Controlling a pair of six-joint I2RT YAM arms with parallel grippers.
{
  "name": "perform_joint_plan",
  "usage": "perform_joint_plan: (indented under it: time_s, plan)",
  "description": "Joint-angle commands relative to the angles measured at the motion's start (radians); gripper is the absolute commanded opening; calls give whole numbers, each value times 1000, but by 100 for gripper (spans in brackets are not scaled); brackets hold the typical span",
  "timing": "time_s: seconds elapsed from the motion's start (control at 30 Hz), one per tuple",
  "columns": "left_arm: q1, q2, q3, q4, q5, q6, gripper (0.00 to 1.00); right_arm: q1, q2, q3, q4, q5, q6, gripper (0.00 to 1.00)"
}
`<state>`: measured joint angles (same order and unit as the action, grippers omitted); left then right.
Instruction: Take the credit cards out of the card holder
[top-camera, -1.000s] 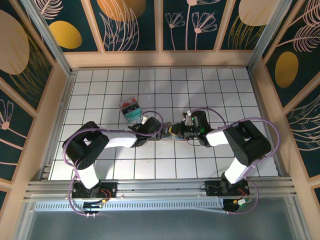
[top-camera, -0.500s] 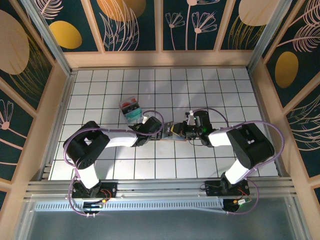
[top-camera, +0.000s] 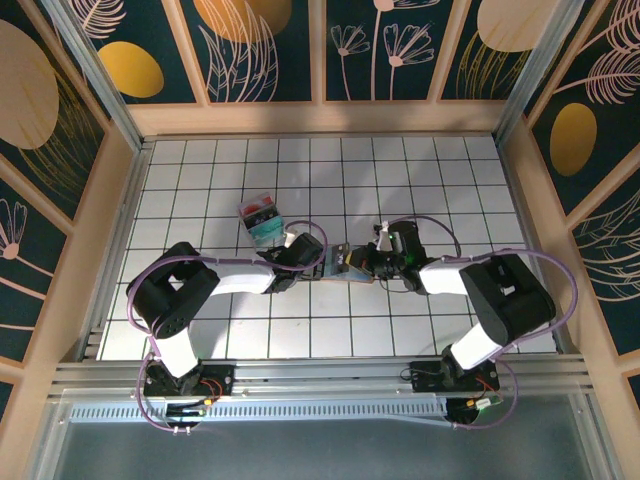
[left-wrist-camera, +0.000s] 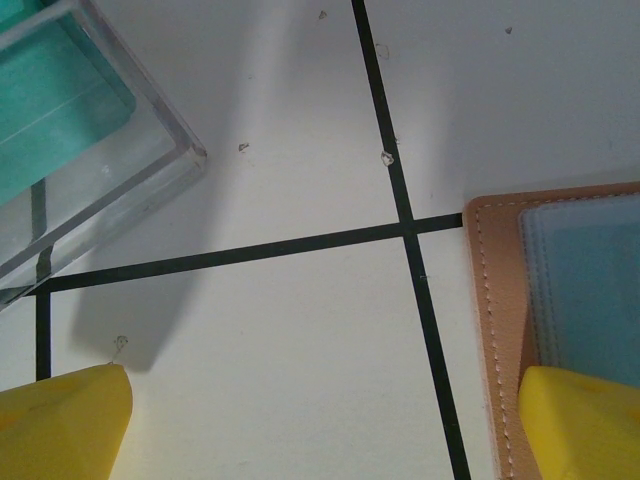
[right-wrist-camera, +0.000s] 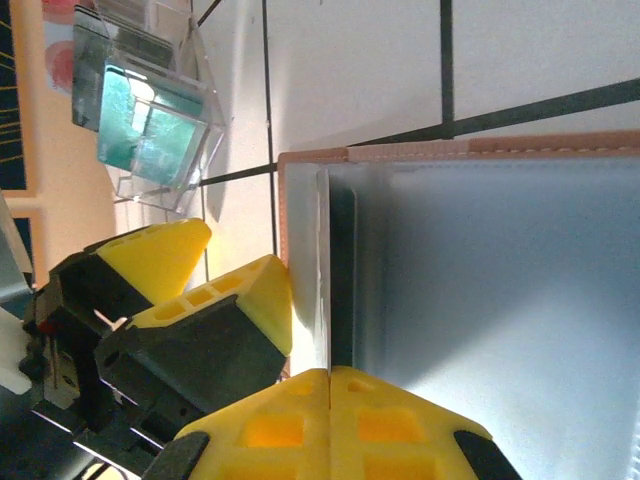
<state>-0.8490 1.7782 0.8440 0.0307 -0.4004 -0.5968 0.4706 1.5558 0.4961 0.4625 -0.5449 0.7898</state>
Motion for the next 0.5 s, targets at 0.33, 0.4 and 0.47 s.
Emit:
perform_joint_plan:
  time_s: [0.33,0.4,0.47]
  plan:
    - [2,-129,10,-61,-18,-50,99,-24,-189,-14,-163,145,-108,0]
    - [2,-160,12,-53,-14,-57,99,-28,-220,-19,-169,151,-119,0]
    - [2,-199,12,-37,-5,-68,99,-33,-260,-26,-171,155,-128,0]
